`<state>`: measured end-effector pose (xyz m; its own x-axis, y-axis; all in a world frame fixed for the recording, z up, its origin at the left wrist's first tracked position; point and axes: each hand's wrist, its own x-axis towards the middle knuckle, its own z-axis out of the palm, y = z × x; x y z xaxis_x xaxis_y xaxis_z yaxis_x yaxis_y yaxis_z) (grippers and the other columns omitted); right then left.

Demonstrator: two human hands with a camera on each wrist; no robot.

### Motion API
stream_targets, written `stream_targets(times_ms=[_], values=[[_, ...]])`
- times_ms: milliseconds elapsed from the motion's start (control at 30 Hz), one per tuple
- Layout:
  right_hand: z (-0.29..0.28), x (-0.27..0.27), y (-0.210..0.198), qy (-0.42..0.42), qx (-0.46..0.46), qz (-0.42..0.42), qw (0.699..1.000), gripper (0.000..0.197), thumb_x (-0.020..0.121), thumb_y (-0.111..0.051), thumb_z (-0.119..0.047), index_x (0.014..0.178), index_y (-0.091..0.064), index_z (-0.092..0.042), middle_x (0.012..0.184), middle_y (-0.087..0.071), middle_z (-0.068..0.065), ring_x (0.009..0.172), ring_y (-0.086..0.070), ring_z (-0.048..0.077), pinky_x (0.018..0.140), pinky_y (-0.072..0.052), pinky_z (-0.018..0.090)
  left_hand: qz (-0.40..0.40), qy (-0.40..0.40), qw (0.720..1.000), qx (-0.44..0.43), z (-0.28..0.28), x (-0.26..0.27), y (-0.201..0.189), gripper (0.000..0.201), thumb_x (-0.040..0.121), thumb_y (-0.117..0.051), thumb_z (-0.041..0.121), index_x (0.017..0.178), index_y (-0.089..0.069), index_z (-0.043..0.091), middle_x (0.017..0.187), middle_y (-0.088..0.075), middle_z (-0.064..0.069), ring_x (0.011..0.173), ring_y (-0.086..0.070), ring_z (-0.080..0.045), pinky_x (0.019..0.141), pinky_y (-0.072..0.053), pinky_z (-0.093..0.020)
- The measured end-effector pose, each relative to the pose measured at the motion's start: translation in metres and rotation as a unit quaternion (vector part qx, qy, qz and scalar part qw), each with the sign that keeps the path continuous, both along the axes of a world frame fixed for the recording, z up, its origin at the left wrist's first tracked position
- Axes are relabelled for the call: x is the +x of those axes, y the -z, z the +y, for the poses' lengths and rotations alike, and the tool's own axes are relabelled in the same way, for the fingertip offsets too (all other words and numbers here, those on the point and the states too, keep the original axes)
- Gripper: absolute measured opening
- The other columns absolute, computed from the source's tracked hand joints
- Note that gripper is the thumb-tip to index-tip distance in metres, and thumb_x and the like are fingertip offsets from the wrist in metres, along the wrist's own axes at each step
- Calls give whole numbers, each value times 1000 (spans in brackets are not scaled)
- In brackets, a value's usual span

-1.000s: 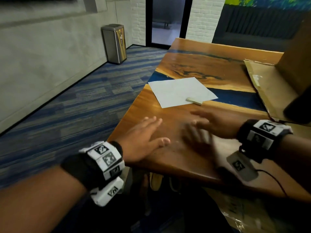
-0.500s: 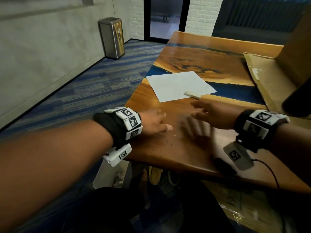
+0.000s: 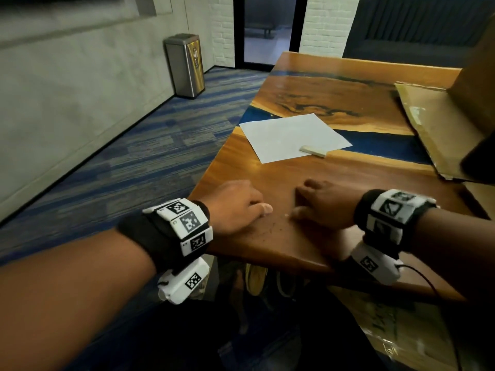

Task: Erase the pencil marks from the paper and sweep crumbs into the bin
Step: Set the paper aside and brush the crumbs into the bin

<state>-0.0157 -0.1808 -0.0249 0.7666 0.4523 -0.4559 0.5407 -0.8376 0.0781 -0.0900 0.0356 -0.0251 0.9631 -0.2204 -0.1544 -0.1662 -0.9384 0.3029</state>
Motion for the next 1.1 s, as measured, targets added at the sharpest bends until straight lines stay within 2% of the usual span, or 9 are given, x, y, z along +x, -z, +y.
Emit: stream_targets(times_ms=[100, 200, 300, 400, 500, 733, 867, 967, 1100], values=[[-3, -34, 0, -91, 64, 85, 990, 70, 95, -30, -66, 154, -21, -29, 163, -15, 1, 149, -18, 24, 119, -24, 46, 49, -117, 991, 35, 17, -8, 17, 70, 94, -36, 72, 152, -37, 33, 165, -17, -3, 152, -13, -28, 121, -16, -49], [-27, -55, -9, -79, 304, 172, 934, 50, 96, -43, -54, 144, -42, -37, 138, -56, -16, 124, -52, 1, 103, -42, 30, 94, -149, 982, 64, 17, -28, 40, 89, 88, -14, 83, 160, -9, 30, 168, 10, -6, 154, 11, -29, 122, 2, -56], [-64, -61, -2, 21, 422, 68, 904, 50, 93, -50, -50, 141, -41, -45, 138, -55, -19, 126, -51, -1, 105, -45, 34, 47, -88, 995, -17, 2, -56, 49, 84, 90, -13, 78, 159, -15, 31, 168, 7, -2, 153, 14, -19, 123, 6, -48], [-93, -69, 22, 166, 289, -63, 941, 81, 76, -31, -77, 148, -31, -38, 158, -31, -3, 142, -32, 15, 115, -30, 42, -17, -44, 992, -120, -4, -77, 51, 68, 95, -27, 68, 156, -24, 39, 168, 6, 10, 150, 17, -5, 124, 4, -41], [-87, -92, 49, 215, 134, -83, 964, 91, 77, -10, -86, 150, -16, -32, 163, -9, 1, 149, -12, 27, 117, -20, 55, -63, -168, 984, -18, 16, -82, 58, 74, 95, -20, 71, 158, -5, 36, 165, 19, 4, 149, 25, -15, 122, 9, -45], [20, -107, 68, 90, 240, -83, 963, 71, 94, -7, -67, 154, -13, -29, 164, -9, 7, 152, -4, 27, 119, -8, 57, -22, -154, 988, 7, -2, -74, 72, 73, 99, -6, 65, 160, 1, 25, 167, 13, -8, 152, 17, -22, 122, 13, -45], [32, -91, 41, 90, 628, 73, 770, 49, 100, -39, -43, 149, -30, -42, 147, -50, -2, 135, -46, 13, 110, -40, 43, -48, -123, 947, -294, -8, -66, 49, 66, 98, -25, 64, 158, -9, 42, 168, -7, 11, 152, -4, -5, 124, -8, -43], [0, -54, 37, 202, 447, -82, 867, 59, 98, -38, -53, 152, -25, -33, 158, -32, 3, 144, -31, 24, 114, -30, 53, -85, -207, 965, -138, 15, -57, 40, 69, 99, -22, 67, 159, -11, 35, 169, 1, 4, 154, 3, -17, 123, -6, -49], [10, -57, 58, 192, 219, -59, 955, 64, 89, -19, -69, 140, -36, -34, 161, -17, 5, 149, -9, 31, 114, -8, 64, 41, -160, 986, -35, 4, -51, 45, 67, 101, -16, 65, 159, -19, 31, 168, 1, -9, 154, 7, -28, 123, 3, -49]])
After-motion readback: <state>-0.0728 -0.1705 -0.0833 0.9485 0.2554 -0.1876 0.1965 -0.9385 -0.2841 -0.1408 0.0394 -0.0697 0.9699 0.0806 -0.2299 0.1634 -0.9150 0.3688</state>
